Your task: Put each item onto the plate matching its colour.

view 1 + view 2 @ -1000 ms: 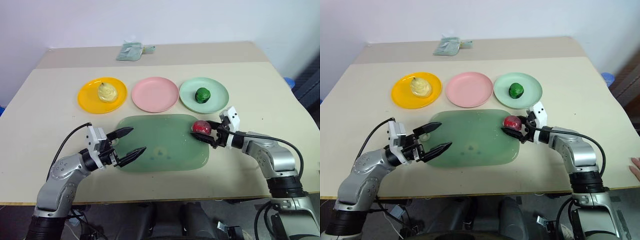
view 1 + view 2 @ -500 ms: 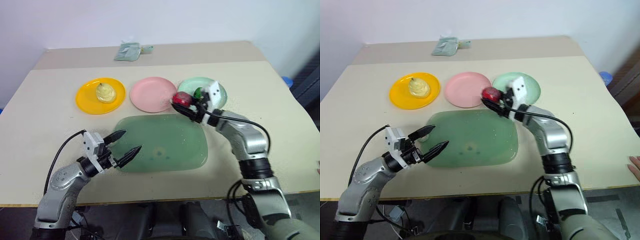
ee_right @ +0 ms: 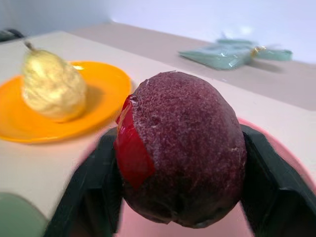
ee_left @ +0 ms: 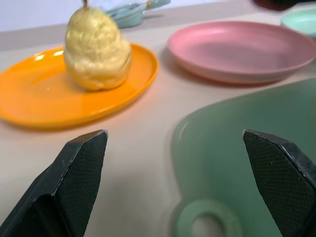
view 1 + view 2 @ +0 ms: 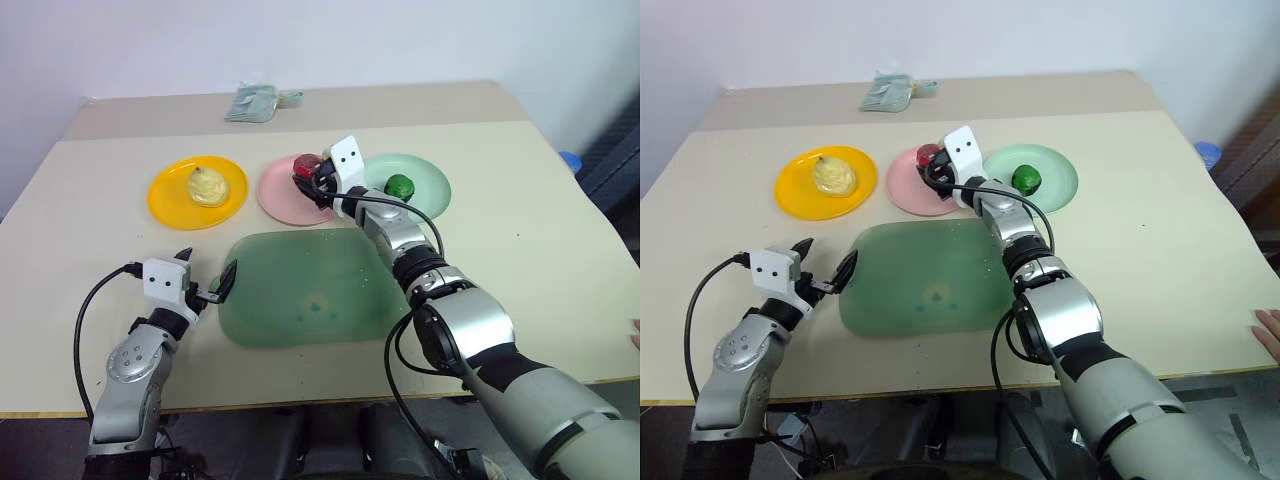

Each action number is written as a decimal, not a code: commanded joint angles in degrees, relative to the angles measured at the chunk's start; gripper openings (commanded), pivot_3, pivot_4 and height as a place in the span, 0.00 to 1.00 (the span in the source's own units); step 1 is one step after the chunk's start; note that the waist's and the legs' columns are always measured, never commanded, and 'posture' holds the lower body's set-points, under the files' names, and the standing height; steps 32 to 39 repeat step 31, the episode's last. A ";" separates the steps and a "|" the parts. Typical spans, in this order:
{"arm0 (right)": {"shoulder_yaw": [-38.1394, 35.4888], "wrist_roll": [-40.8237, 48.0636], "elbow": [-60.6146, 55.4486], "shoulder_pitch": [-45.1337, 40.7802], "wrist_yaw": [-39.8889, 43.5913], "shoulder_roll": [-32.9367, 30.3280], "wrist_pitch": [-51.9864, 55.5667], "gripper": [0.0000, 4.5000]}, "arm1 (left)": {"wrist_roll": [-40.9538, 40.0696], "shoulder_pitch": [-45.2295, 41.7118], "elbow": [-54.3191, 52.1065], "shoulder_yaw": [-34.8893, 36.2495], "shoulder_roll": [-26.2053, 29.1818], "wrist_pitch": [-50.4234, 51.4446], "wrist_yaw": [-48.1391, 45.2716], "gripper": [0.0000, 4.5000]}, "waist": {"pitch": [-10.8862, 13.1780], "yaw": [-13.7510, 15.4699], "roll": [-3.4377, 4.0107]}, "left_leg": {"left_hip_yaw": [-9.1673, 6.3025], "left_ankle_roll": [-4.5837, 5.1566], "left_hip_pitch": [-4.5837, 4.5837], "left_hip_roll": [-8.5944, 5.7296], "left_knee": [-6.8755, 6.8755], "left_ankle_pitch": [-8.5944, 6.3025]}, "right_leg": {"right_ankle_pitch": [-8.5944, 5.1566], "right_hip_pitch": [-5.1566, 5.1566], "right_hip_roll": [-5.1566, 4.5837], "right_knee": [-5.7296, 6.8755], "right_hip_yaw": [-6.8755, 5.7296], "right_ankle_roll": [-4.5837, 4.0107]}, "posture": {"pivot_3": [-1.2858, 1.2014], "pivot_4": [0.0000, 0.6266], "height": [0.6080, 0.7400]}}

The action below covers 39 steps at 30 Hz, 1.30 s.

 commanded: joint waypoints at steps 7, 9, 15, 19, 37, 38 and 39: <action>-3.34 1.51 -6.15 0.79 10.93 -3.23 -4.88 0.99 | -1.10 1.30 -5.32 0.28 1.74 -3.50 -4.13 1.00 | 0.01 0.07 0.01 | 0.00 -0.04 -0.04 0.01 -0.01 0.03 | 0.00 -0.08 0.00 0.04 0.01 0.00 | 0.52 0.24 1.00; -2.90 2.99 -16.79 6.82 15.73 -5.86 -2.75 0.99 | -1.59 0.92 -5.28 0.09 2.93 -3.25 -6.02 1.00 | 0.00 0.42 0.01 | 0.00 -0.04 -0.04 0.01 0.00 0.02 | 0.00 -0.07 0.00 0.02 0.01 0.00 | 0.52 0.24 1.00; -4.51 9.79 -64.71 34.77 19.50 -19.13 19.15 0.99 | -4.91 -0.53 -4.43 1.83 6.11 -2.10 -10.63 1.00 | -0.02 1.47 0.01 | -0.02 0.01 -0.11 0.00 0.07 -0.01 | 0.00 -0.04 -0.05 0.00 0.01 0.00 | 0.52 0.24 1.00; -10.24 15.05 -85.71 51.00 17.68 -27.42 31.43 0.99 | -9.12 -0.14 -4.55 5.07 9.53 0.21 -14.06 1.00 | -0.01 1.51 0.05 | 0.07 0.01 -0.18 0.01 0.02 -0.01 | 0.00 0.01 -0.05 0.01 0.08 0.00 | 0.52 0.24 1.00; -27.46 21.27 -104.03 80.33 14.87 -33.03 37.94 0.99 | -13.05 1.27 -3.33 5.68 16.33 2.67 -23.88 1.00 | -0.04 1.90 0.03 | 0.07 0.37 0.09 0.05 0.08 -0.25 | 0.00 0.51 -0.08 -0.17 0.02 0.00 | 0.52 0.24 1.00; -27.46 21.27 -104.03 80.33 14.87 -33.03 37.94 0.99 | -13.05 1.27 -3.33 5.68 16.33 2.67 -23.88 1.00 | -0.04 1.90 0.03 | 0.07 0.37 0.09 0.05 0.08 -0.25 | 0.00 0.51 -0.08 -0.17 0.02 0.00 | 0.52 0.24 1.00; -27.46 21.27 -104.03 80.33 14.87 -33.03 37.94 0.99 | -13.05 1.27 -3.33 5.68 16.33 2.67 -23.88 1.00 | -0.04 1.90 0.03 | 0.07 0.37 0.09 0.05 0.08 -0.25 | 0.00 0.51 -0.08 -0.17 0.02 0.00 | 0.52 0.24 1.00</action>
